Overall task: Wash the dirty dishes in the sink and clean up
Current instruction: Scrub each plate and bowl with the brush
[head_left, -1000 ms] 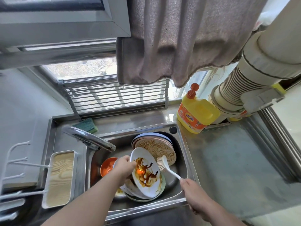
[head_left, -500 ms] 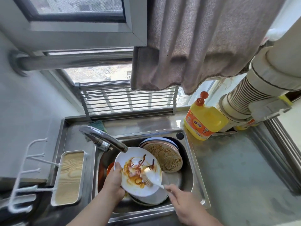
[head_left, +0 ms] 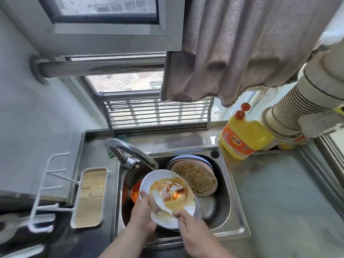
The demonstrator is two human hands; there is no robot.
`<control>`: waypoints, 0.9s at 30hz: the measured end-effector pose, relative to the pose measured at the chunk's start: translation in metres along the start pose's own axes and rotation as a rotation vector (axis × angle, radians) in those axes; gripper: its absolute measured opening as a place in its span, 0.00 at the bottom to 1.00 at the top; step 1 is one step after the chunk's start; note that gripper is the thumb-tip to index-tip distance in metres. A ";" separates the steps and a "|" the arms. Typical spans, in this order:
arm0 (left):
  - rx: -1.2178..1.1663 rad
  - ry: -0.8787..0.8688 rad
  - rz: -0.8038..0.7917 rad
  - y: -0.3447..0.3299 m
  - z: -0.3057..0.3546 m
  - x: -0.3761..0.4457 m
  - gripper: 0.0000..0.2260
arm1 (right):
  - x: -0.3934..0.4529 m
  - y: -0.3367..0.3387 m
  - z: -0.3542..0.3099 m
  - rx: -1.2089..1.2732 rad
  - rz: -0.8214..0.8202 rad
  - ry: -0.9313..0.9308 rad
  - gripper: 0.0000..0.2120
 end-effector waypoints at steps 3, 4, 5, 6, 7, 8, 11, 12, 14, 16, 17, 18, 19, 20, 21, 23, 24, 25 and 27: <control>-0.010 0.024 0.006 0.002 -0.006 -0.002 0.17 | 0.027 0.027 0.004 0.015 0.109 -0.057 0.14; -0.018 0.014 0.010 0.005 -0.002 -0.001 0.16 | 0.024 0.037 0.015 0.033 0.136 -0.091 0.14; -0.018 -0.004 0.003 0.009 0.004 0.001 0.15 | 0.017 0.036 0.025 0.037 0.129 -0.103 0.13; -0.032 -0.033 -0.006 0.012 0.009 0.002 0.15 | 0.005 0.029 0.027 0.033 0.105 -0.109 0.14; -0.042 -0.058 -0.019 0.014 0.013 0.002 0.15 | -0.006 0.016 0.024 0.040 0.072 -0.102 0.15; -0.048 -0.073 -0.026 0.014 0.013 0.003 0.17 | -0.014 0.004 0.014 0.045 0.040 -0.076 0.14; -0.033 -0.021 -0.033 0.008 0.001 0.001 0.21 | -0.005 -0.004 -0.015 0.026 0.006 0.009 0.13; -0.037 -0.027 -0.034 0.007 -0.002 0.000 0.21 | 0.006 0.006 -0.014 0.018 0.045 0.005 0.14; -0.033 -0.058 -0.034 0.006 0.002 -0.001 0.17 | 0.011 0.033 0.002 0.034 0.142 -0.059 0.14; -0.013 -0.110 -0.060 0.008 0.013 0.000 0.15 | -0.003 0.034 0.022 -0.001 0.130 -0.099 0.10; -0.006 -0.133 -0.073 0.011 0.016 0.002 0.16 | -0.014 0.021 0.024 -0.021 0.095 -0.105 0.11; 0.010 -0.147 -0.070 0.013 0.017 0.006 0.17 | -0.023 0.007 0.019 -0.026 0.054 -0.104 0.12; 0.035 -0.147 -0.067 0.013 0.016 0.007 0.17 | -0.027 -0.006 0.009 -0.027 0.046 -0.076 0.13; 0.057 -0.136 -0.055 0.011 0.013 0.005 0.17 | -0.023 -0.014 0.000 -0.022 0.041 -0.040 0.13; 0.062 -0.121 -0.054 0.010 0.009 0.003 0.17 | -0.014 -0.014 -0.006 -0.021 0.054 -0.006 0.13; 0.047 -0.096 -0.069 0.009 0.006 -0.001 0.18 | 0.010 0.009 -0.002 0.019 0.111 -0.027 0.14; 0.036 -0.098 -0.073 0.009 0.008 -0.003 0.17 | 0.015 0.024 0.005 0.034 0.152 -0.063 0.13; 0.032 -0.116 -0.074 0.011 0.012 -0.002 0.17 | 0.013 0.032 0.015 0.038 0.158 -0.100 0.13; 0.024 -0.155 -0.067 0.014 0.021 0.005 0.19 | -0.007 0.019 0.023 0.037 0.095 -0.106 0.11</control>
Point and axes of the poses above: each hand's wrist, its own x-axis towards the middle knuckle, its own y-axis out of the back of the hand, z = x × y, the point moved 1 cm from there along x, towards the middle knuckle, and after that the axes turned 12 degrees about -z, right-handed, at the moved point
